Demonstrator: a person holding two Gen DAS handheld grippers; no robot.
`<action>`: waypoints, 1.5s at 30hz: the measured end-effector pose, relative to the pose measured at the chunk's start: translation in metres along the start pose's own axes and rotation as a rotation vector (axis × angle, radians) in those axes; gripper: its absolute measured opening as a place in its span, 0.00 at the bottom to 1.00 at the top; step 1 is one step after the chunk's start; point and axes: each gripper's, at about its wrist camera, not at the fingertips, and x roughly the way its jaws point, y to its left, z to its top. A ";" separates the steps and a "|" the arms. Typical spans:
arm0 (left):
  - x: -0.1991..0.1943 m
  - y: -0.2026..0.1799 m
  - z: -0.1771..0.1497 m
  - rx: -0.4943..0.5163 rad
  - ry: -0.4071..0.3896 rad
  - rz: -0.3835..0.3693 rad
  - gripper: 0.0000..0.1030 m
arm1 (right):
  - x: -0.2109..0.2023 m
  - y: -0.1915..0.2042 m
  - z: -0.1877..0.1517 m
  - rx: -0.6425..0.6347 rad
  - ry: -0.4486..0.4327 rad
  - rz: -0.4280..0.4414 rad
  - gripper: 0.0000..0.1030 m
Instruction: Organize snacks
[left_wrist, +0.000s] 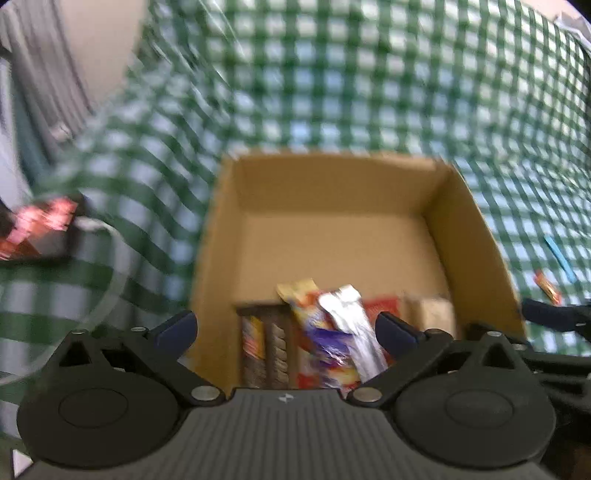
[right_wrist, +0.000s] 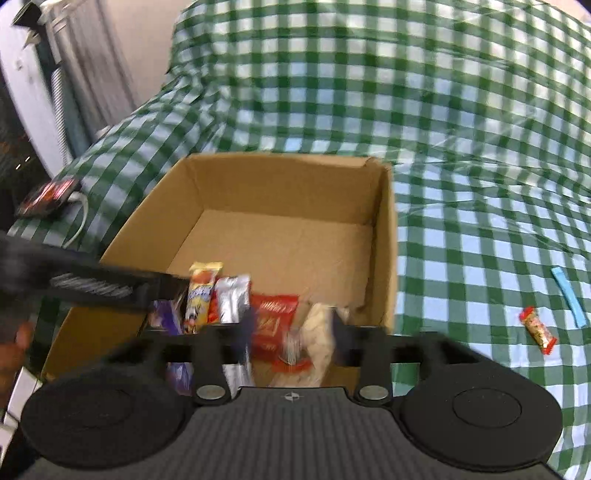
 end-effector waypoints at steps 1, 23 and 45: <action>-0.004 0.003 -0.002 0.004 -0.010 0.019 1.00 | -0.003 -0.001 0.001 0.012 -0.009 -0.008 0.72; -0.142 0.008 -0.089 -0.083 -0.062 -0.049 1.00 | -0.129 0.060 -0.070 0.004 -0.092 -0.023 0.94; -0.192 0.008 -0.123 -0.070 -0.145 -0.050 1.00 | -0.189 0.077 -0.098 -0.047 -0.210 -0.052 0.97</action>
